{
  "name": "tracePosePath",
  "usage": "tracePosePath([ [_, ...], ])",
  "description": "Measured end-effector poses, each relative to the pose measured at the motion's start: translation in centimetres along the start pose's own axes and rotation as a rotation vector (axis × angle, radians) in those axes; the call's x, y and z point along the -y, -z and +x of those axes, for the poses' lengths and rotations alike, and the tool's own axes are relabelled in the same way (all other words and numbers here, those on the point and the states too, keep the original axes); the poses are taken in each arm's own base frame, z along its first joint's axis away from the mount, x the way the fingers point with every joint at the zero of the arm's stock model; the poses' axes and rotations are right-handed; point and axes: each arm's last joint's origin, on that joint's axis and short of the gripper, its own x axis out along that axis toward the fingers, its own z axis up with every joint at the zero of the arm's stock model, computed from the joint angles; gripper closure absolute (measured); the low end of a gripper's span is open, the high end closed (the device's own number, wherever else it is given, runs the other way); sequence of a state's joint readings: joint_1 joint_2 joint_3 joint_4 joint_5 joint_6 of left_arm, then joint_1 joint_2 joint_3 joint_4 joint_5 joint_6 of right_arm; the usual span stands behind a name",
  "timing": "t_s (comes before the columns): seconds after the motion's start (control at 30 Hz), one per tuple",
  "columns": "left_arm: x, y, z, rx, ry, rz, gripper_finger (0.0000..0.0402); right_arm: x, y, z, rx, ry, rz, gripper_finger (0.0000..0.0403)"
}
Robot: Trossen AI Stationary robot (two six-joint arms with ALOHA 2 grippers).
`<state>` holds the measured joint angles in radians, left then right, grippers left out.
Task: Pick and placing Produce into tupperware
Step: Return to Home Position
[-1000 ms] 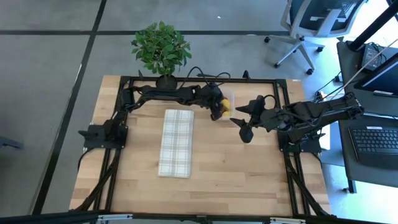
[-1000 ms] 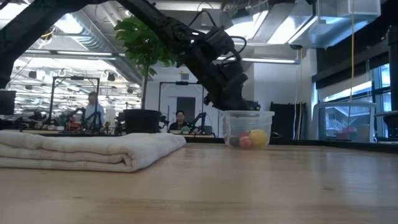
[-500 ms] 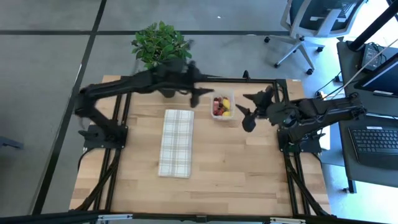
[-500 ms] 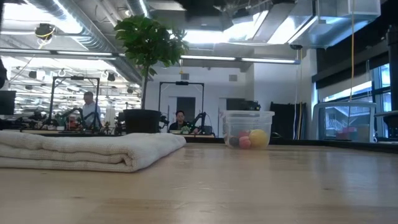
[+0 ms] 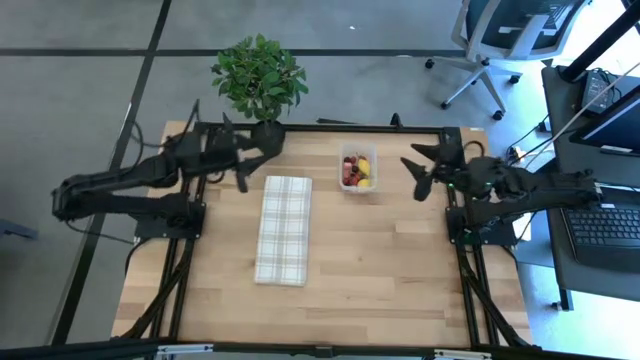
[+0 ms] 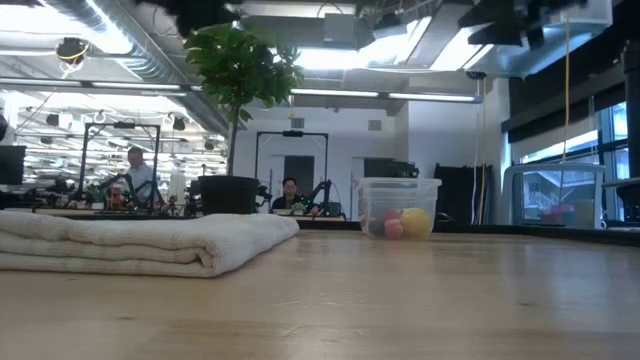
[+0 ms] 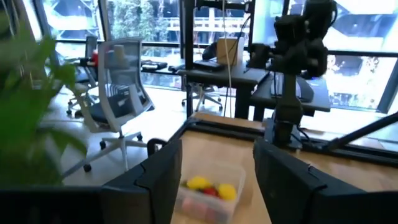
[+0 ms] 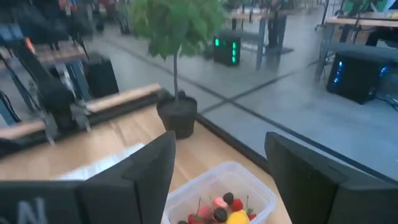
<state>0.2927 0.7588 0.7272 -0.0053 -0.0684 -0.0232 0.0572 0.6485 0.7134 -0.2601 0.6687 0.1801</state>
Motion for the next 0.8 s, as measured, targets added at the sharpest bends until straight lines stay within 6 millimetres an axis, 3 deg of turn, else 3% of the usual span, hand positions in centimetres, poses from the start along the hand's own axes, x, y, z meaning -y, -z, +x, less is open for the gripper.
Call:
tracePosePath([
  [0.13, -0.3, 3.0, -2.9, 0.025, 0.000, -0.050, 0.0208, 1.6, 1.4, -1.8, 0.084, -0.032, 0.069, 0.0153],
  [0.3, -0.5, 6.9, -4.9, 0.048, 0.001, -0.090, 0.0212, 3.0, 3.2, -3.0, 0.137, -0.044, 0.111, 0.0153],
  [0.53, -0.8, 11.1, -6.3, 0.064, -0.041, -0.142, 0.0213, 3.7, 5.6, -3.4, 0.152, -0.050, 0.152, 0.0153],
  [0.8, -0.9, 13.7, -6.9, 0.131, -0.033, -0.168, 0.0212, 3.9, 7.7, -3.1, 0.187, -0.056, 0.174, 0.0153],
])
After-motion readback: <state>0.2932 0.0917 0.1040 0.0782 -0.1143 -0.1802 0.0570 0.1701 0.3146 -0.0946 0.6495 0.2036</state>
